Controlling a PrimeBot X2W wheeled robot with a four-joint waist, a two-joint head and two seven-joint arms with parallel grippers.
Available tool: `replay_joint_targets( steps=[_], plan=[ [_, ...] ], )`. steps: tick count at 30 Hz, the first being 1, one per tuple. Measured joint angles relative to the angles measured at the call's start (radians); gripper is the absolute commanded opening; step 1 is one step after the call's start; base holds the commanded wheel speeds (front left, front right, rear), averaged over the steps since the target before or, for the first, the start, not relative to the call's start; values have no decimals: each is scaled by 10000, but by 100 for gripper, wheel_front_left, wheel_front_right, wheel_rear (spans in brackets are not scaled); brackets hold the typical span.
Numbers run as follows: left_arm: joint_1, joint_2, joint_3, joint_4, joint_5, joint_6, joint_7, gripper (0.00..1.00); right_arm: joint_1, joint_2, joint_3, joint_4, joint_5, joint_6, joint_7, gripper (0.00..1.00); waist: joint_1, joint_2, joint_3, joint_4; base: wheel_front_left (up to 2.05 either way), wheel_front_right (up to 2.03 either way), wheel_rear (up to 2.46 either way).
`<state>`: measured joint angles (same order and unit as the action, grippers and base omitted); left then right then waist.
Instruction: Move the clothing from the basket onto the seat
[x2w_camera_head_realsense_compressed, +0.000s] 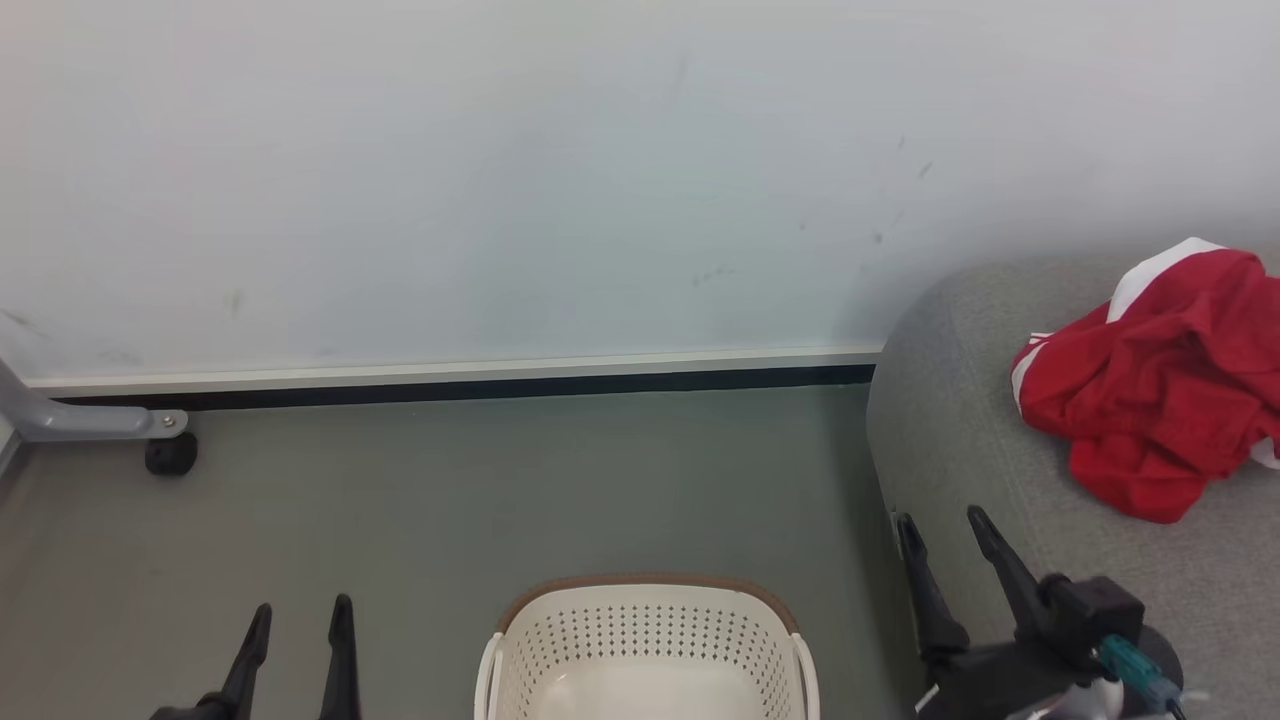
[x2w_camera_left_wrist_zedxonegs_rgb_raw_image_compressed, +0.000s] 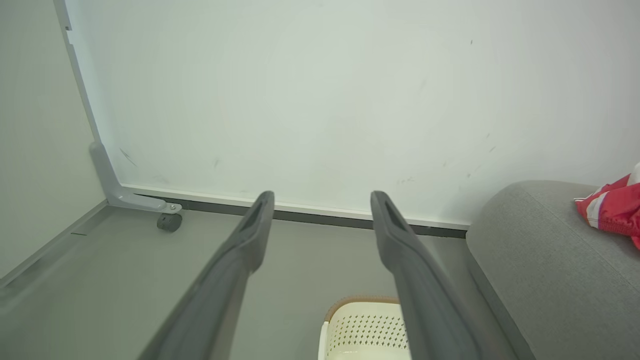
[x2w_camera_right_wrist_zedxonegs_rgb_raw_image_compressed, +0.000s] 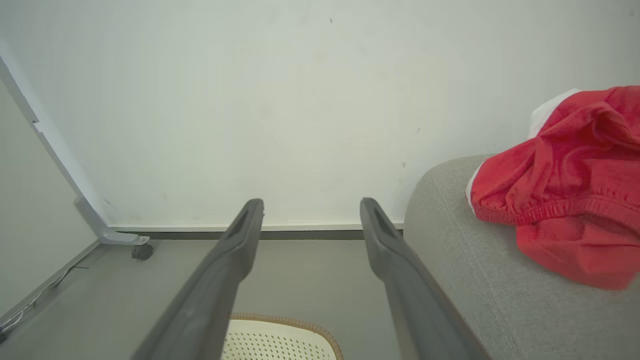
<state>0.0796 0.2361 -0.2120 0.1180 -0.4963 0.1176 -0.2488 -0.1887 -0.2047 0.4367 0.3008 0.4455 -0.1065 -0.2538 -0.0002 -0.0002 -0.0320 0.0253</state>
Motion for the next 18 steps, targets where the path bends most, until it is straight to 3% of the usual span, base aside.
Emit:
replay_joint_targets(
  steps=[18],
  plan=[
    [495, -207, 516, -617, 153, 59, -8, 100, 1212, -44, -826, -1384, -499, -167, 0, 100, 2, 3, 10, -834, 0, 0, 0]
  ],
)
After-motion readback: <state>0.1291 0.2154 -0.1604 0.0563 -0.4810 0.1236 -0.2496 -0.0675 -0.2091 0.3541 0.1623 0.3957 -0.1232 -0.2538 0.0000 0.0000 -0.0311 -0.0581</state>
